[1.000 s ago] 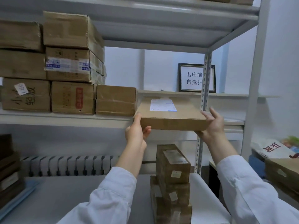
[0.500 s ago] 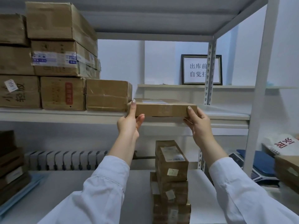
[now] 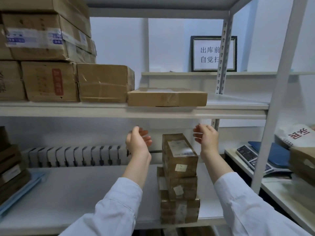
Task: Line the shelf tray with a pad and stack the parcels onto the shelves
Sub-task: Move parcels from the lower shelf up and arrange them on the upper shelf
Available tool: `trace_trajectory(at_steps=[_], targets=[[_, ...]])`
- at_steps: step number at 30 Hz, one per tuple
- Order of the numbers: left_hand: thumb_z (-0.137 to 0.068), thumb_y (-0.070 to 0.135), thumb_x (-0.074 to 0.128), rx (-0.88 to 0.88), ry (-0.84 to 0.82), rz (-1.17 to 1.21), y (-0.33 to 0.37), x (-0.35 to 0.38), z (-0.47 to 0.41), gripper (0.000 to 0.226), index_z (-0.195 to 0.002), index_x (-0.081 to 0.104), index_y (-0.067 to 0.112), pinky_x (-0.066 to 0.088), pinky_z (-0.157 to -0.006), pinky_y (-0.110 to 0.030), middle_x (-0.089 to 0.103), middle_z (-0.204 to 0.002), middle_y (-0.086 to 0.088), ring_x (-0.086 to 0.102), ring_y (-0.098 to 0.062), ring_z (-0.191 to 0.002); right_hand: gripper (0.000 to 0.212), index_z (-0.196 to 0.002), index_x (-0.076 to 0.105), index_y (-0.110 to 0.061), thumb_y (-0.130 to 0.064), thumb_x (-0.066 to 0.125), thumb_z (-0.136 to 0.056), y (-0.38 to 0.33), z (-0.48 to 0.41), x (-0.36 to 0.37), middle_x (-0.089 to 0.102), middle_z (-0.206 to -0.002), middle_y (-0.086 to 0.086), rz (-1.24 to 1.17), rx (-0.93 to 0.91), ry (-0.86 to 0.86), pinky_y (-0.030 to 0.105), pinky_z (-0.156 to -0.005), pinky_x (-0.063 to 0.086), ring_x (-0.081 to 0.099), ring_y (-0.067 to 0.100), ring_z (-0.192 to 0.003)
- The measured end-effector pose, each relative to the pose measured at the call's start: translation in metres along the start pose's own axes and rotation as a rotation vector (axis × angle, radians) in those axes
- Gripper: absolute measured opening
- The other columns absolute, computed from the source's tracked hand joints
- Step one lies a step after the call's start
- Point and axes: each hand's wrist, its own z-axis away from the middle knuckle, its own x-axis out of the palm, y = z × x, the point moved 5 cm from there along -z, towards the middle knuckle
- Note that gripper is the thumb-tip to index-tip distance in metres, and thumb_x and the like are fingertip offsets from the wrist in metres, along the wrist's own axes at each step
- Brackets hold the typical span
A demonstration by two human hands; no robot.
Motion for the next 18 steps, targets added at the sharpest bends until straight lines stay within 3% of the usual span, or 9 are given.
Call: trace_trajectory(at_steps=[3, 6, 11, 14, 16, 18], targets=[[-0.093, 0.018, 0.049, -0.166, -0.015, -0.064, -0.042, -0.005, -0.002, 0.012, -0.093, 0.056, 0.009, 0.041, -0.047, -0.022, 0.058, -0.072, -0.005, 0.05, -0.015, -0.056, 0.016, -0.079, 0.058, -0.017, -0.013, 0.053, -0.094, 0.03, 0.001, -0.001, 0.058, -0.084, 0.004, 0.115, 0.14, -0.057, 0.023, -0.065, 0.044, 0.054, 0.02, -0.082], [-0.093, 0.017, 0.051, -0.282, -0.042, -0.106, -0.068, -0.007, 0.003, 0.016, -0.104, 0.057, 0.007, 0.041, -0.05, -0.022, 0.057, -0.07, -0.004, 0.051, -0.014, -0.058, 0.007, -0.098, 0.059, -0.012, -0.01, 0.056, -0.092, 0.046, 0.007, -0.004, 0.059, -0.093, 0.004, 0.16, 0.217, -0.082, 0.023, -0.07, 0.046, 0.055, 0.019, -0.09], [-0.094, 0.02, 0.052, -0.377, -0.089, -0.219, -0.083, -0.003, 0.019, 0.015, -0.102, 0.055, 0.007, 0.041, -0.042, -0.019, 0.054, -0.068, -0.002, 0.05, -0.012, -0.055, 0.036, -0.125, 0.053, -0.008, -0.003, 0.058, -0.089, 0.053, 0.012, -0.012, 0.057, -0.118, 0.011, 0.169, 0.237, -0.041, 0.032, -0.089, 0.048, 0.056, 0.024, -0.109], [-0.094, 0.023, 0.054, -0.397, -0.167, -0.328, -0.084, 0.005, 0.031, 0.014, -0.099, 0.05, 0.011, 0.04, -0.049, -0.022, 0.051, -0.073, -0.002, 0.048, -0.012, -0.061, 0.051, -0.138, 0.042, -0.009, -0.011, 0.059, -0.09, 0.055, 0.015, -0.017, 0.046, -0.139, 0.012, 0.23, 0.314, -0.044, 0.035, -0.102, 0.041, 0.046, 0.027, -0.127], [-0.091, 0.031, 0.058, -0.458, -0.245, -0.391, -0.088, 0.01, 0.035, 0.017, -0.09, 0.055, 0.014, 0.046, -0.059, -0.027, 0.054, -0.074, -0.006, 0.052, -0.018, -0.065, 0.056, -0.143, 0.035, -0.007, -0.024, 0.057, -0.093, 0.055, 0.022, -0.016, 0.043, -0.143, 0.009, 0.278, 0.44, -0.116, 0.033, -0.099, 0.035, 0.039, 0.028, -0.133], [-0.089, 0.042, 0.058, -0.545, -0.336, -0.44, -0.095, 0.012, 0.037, 0.029, -0.086, 0.057, 0.013, 0.049, -0.068, -0.036, 0.06, -0.076, -0.011, 0.057, -0.024, -0.069, 0.05, -0.137, 0.042, -0.003, -0.031, 0.05, -0.096, 0.052, 0.034, -0.013, 0.051, -0.129, 0.006, 0.267, 0.559, -0.191, 0.026, -0.087, 0.032, 0.041, 0.027, -0.131]])
